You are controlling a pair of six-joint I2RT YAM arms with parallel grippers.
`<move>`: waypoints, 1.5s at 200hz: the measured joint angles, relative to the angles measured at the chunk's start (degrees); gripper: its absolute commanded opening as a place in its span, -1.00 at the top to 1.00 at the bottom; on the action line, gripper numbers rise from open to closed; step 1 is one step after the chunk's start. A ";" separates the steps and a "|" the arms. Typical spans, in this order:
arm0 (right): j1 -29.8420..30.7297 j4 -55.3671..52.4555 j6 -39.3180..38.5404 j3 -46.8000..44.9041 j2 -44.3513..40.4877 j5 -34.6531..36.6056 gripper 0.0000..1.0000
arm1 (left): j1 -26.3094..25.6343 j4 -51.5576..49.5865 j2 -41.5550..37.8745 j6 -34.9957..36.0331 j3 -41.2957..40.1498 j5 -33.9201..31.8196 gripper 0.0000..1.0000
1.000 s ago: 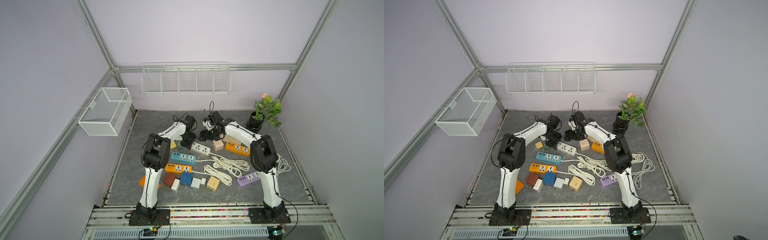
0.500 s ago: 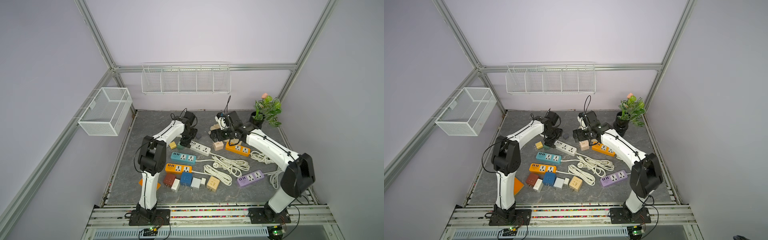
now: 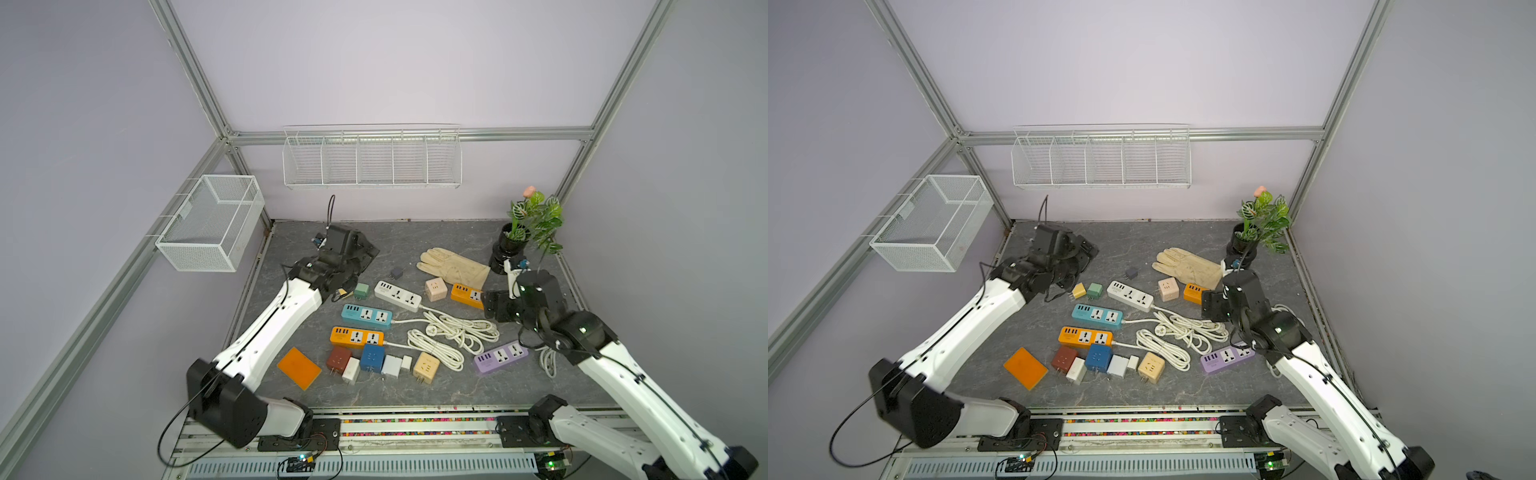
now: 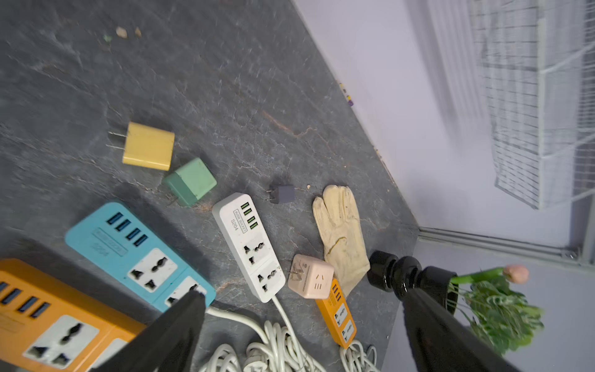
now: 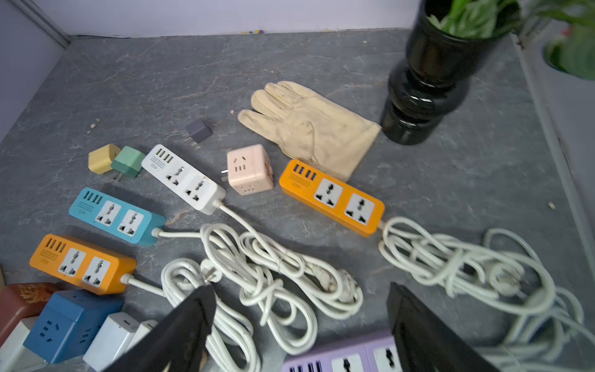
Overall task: Pull the plug off the socket
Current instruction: Reset both arms
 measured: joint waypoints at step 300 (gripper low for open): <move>-27.39 69.77 -19.65 -35.43 20.37 -4.35 -0.78 | 29.29 67.10 5.44 53.27 -46.82 -14.01 -0.99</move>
